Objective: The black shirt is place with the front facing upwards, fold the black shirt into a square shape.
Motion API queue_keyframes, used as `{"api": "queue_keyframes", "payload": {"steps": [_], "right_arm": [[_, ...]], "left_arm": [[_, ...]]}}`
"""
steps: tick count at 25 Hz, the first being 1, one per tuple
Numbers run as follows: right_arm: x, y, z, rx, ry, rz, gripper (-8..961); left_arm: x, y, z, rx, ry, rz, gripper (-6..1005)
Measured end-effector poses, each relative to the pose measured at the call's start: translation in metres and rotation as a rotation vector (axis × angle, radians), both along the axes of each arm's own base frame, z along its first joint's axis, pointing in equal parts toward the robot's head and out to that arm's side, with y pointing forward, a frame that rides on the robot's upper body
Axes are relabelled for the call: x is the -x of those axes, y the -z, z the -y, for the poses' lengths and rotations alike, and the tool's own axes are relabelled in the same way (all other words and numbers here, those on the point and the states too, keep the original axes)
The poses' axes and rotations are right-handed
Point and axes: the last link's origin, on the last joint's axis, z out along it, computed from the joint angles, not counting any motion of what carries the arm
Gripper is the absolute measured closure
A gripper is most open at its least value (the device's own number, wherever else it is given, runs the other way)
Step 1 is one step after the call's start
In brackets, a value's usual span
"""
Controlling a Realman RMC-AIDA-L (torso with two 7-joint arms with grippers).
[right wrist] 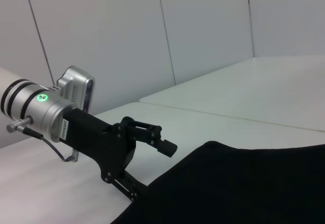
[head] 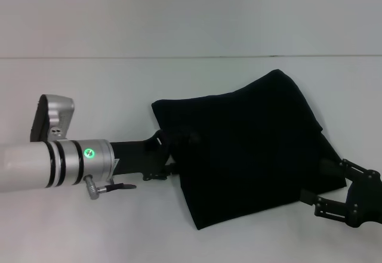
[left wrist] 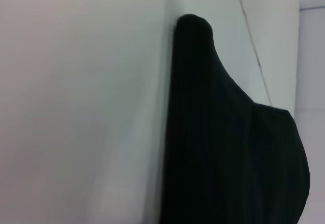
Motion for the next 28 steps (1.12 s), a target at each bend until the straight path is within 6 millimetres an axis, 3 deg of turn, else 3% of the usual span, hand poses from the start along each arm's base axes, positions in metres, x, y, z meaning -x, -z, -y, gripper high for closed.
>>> {"api": "queue_keyframes", "payload": {"steps": [9, 16, 28], "right_arm": [[0.0000, -0.0005, -0.0006, -0.004, 0.001, -0.001, 21], [0.0000, -0.0016, -0.0005, -0.012, 0.005, -0.010, 21], [0.0009, -0.0006, 0.0005, -0.008, 0.004, -0.018, 21]], "left_arm": [[-0.0021, -0.0023, -0.0061, -0.011, 0.051, -0.054, 63], [-0.0013, 0.0004, -0.0054, -0.004, 0.068, -0.083, 350], [-0.0026, 0.0073, -0.0020, -0.001, 0.083, -0.095, 630]]}}
